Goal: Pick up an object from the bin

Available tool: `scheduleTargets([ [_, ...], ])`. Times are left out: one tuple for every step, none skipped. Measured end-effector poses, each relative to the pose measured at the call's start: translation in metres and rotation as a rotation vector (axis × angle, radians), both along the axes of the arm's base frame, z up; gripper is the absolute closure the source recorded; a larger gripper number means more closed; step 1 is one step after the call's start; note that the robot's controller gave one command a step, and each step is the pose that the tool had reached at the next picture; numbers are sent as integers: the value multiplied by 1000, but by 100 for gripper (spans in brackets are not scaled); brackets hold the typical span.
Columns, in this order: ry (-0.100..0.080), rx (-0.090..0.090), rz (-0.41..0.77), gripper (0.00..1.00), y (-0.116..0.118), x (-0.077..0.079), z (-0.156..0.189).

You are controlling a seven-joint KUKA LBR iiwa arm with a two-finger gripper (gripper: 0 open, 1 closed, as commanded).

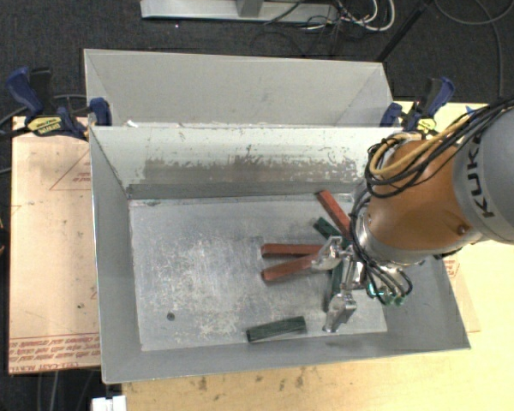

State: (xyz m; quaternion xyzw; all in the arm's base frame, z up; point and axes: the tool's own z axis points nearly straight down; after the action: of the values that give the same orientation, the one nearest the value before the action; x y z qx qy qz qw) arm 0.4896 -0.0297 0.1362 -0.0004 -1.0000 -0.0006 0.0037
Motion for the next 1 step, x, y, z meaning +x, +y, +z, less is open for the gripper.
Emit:
scheduleTargets([
  [-7,0,1,0,0,2,3],
])
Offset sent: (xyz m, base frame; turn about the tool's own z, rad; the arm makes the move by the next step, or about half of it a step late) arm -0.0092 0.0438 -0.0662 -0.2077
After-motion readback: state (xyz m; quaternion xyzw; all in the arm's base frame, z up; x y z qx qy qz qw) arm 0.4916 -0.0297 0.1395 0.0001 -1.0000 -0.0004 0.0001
